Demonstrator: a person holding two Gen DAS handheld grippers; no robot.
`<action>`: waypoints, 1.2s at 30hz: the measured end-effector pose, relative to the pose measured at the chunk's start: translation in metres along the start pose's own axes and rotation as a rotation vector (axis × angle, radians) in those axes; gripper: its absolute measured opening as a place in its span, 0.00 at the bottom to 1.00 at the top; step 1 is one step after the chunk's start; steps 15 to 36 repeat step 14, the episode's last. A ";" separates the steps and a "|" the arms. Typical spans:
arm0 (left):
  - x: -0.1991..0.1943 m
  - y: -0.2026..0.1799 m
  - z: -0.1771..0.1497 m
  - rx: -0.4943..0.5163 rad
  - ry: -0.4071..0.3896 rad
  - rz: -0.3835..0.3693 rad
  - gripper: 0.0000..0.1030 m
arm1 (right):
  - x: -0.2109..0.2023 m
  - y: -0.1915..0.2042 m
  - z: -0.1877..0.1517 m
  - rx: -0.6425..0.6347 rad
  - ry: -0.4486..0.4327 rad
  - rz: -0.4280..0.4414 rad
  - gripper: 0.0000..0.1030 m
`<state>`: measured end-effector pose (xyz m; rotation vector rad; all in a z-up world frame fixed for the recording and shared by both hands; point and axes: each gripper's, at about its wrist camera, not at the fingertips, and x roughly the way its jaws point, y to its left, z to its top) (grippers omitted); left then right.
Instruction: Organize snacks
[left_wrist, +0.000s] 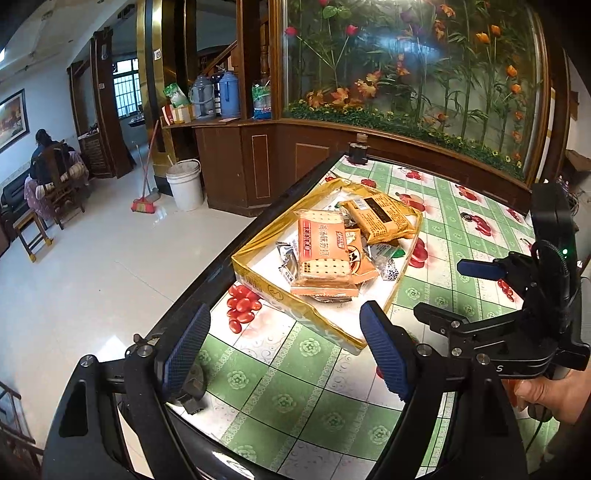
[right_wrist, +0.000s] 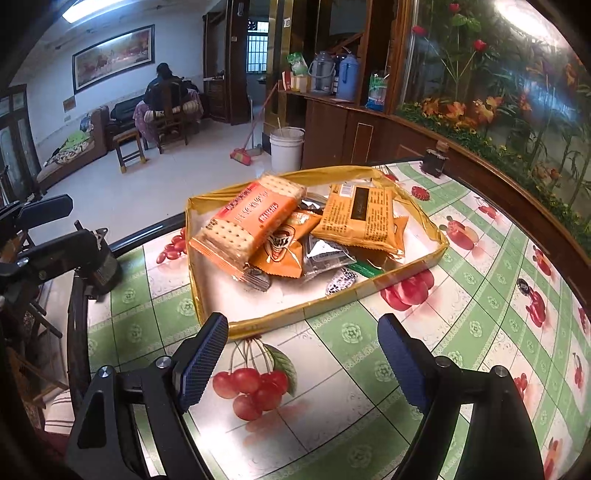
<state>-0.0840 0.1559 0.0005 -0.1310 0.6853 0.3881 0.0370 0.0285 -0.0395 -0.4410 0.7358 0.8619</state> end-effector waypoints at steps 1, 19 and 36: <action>0.000 -0.001 0.000 0.002 0.001 -0.006 0.81 | 0.001 -0.002 -0.001 0.002 0.004 -0.002 0.82; 0.005 -0.012 0.001 -0.002 0.047 -0.086 0.80 | 0.002 -0.009 -0.008 0.006 0.024 -0.017 0.82; 0.005 -0.012 0.001 -0.002 0.047 -0.086 0.80 | 0.002 -0.009 -0.008 0.006 0.024 -0.017 0.82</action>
